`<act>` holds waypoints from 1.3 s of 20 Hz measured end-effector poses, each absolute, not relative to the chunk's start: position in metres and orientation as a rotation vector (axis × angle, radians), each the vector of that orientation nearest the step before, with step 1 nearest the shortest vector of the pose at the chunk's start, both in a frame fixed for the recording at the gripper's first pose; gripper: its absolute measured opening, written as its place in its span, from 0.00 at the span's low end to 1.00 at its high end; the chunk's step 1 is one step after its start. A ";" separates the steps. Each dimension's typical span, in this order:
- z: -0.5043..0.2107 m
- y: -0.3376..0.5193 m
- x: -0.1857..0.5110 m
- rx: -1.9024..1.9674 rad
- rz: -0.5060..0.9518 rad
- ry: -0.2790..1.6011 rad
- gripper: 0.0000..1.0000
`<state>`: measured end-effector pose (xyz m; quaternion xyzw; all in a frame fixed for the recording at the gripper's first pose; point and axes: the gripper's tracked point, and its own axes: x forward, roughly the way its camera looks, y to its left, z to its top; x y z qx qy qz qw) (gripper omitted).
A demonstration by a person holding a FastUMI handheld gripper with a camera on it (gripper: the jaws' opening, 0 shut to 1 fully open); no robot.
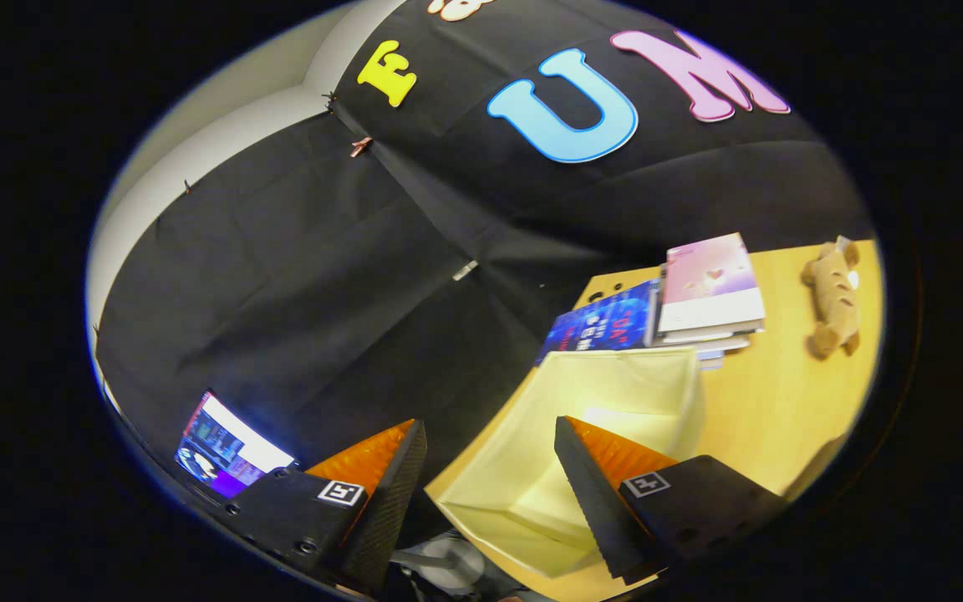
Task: Open the storage box then place both shoes into the box .Put the left shoe in first, then the right shoe, with the right side of both shoes facing outward in a uniform manner.
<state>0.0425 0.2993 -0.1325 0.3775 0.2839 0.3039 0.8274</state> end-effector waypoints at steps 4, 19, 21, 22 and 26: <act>-0.182 0.230 0.019 0.673 0.488 0.647 0.96; -0.370 0.066 -0.091 0.289 0.127 0.987 0.83; -0.389 0.067 -0.095 0.255 0.118 1.024 0.78; -0.397 0.068 -0.094 0.243 0.111 1.039 0.77; -0.429 0.078 -0.082 0.219 0.069 1.082 0.61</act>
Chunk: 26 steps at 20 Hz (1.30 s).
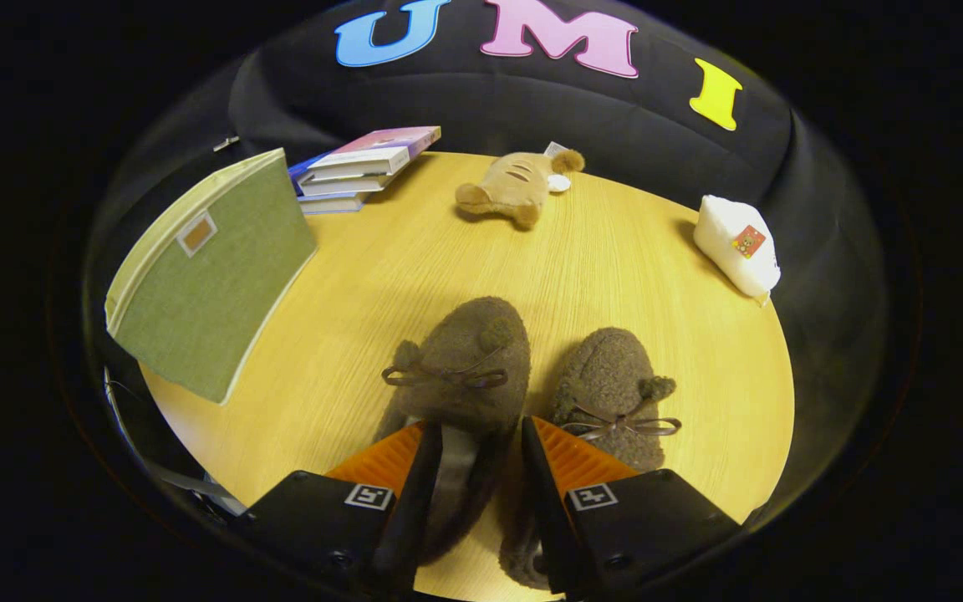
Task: Open the storage box then place both shoes into the box .Put the left shoe in first, then the right shoe, with the right side of both shoes facing outward in a uniform manner.
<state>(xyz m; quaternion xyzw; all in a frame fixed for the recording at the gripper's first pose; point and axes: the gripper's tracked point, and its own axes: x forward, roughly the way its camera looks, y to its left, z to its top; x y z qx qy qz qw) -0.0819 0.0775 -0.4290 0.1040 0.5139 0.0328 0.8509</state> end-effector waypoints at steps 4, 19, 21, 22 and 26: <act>-0.447 0.074 -0.069 0.224 -0.036 1.106 0.51; -0.313 0.077 -0.026 0.439 -0.118 1.009 0.05; -0.278 0.089 -0.005 0.473 -0.113 0.982 0.05; -0.261 0.097 0.005 0.492 -0.110 0.974 0.05; -0.205 0.142 0.049 0.538 -0.089 0.937 0.05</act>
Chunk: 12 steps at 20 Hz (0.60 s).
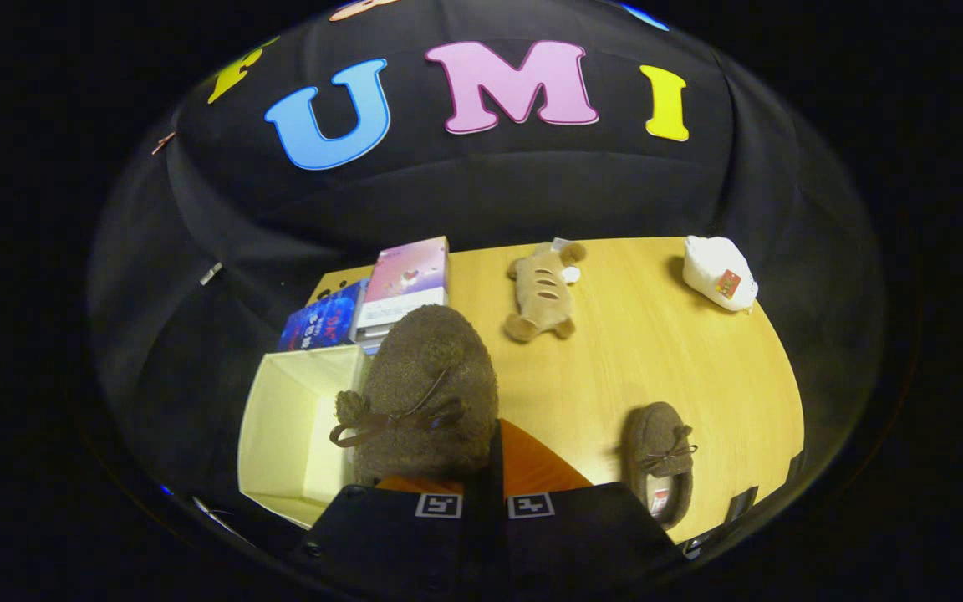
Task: Open the storage box then place both shoes into the box .Put the left shoe in first, then the right shoe, with the right side of both shoes facing outward in a uniform manner.
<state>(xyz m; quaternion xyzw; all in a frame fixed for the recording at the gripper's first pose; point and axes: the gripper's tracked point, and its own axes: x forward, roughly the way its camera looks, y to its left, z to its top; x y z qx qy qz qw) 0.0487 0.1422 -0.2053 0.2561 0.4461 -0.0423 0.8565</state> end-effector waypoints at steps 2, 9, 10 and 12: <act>-0.186 0.178 0.070 0.554 -0.054 0.925 0.05; -0.204 0.312 0.099 0.567 0.015 1.047 0.05; -0.215 0.327 0.098 0.561 0.013 1.069 0.05; -0.235 0.350 0.098 0.542 0.007 1.113 0.05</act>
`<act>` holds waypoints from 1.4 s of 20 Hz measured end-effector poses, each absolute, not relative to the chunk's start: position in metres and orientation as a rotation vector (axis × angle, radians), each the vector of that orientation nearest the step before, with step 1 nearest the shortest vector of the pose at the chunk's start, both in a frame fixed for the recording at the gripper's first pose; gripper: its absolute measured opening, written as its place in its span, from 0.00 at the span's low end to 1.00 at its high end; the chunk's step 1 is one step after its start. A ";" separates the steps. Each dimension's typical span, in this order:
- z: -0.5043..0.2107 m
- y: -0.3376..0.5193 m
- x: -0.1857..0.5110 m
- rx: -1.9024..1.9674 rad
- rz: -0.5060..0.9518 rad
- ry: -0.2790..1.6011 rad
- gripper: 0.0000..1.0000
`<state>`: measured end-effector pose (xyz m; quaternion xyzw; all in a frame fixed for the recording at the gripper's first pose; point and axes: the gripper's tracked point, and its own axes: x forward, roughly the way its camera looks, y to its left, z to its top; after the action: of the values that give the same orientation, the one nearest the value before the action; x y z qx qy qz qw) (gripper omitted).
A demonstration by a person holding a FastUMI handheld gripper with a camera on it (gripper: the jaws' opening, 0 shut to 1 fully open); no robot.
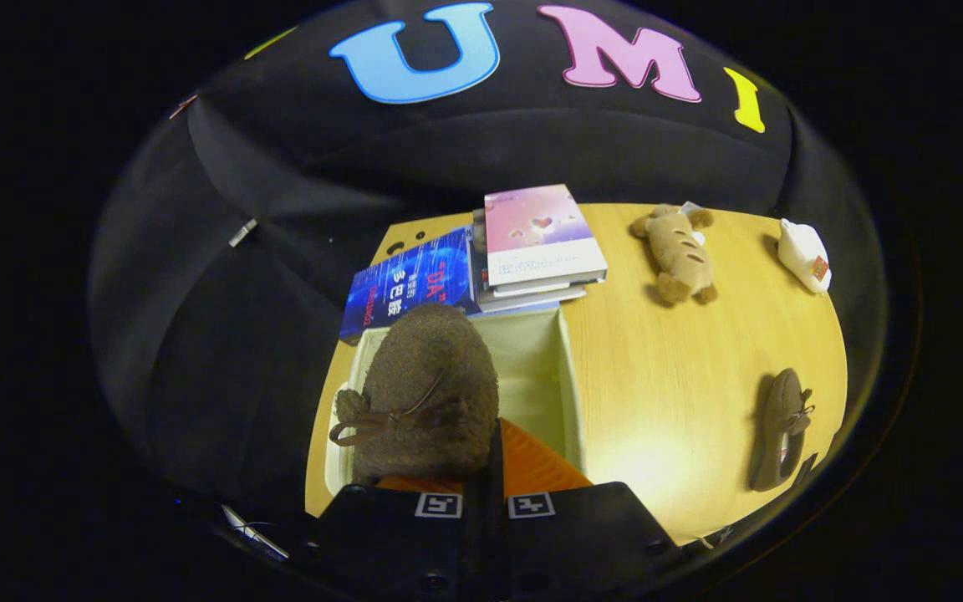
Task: Open the storage box then place both shoes into the box .Put the left shoe in first, then the right shoe, with the right side of both shoes facing outward in a uniform manner.
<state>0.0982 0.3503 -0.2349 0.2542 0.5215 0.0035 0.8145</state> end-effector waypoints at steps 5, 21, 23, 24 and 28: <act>-0.271 0.384 0.102 0.529 -0.018 1.174 0.05; -0.293 0.429 0.076 0.575 0.161 1.266 0.88; -0.289 0.430 0.075 0.583 0.175 1.262 0.97; -0.285 0.429 0.074 0.584 0.180 1.257 0.98; -0.266 0.420 0.067 0.578 0.227 1.212 0.99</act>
<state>0.0673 0.4199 -0.2657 0.2672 0.5601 0.1051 0.7770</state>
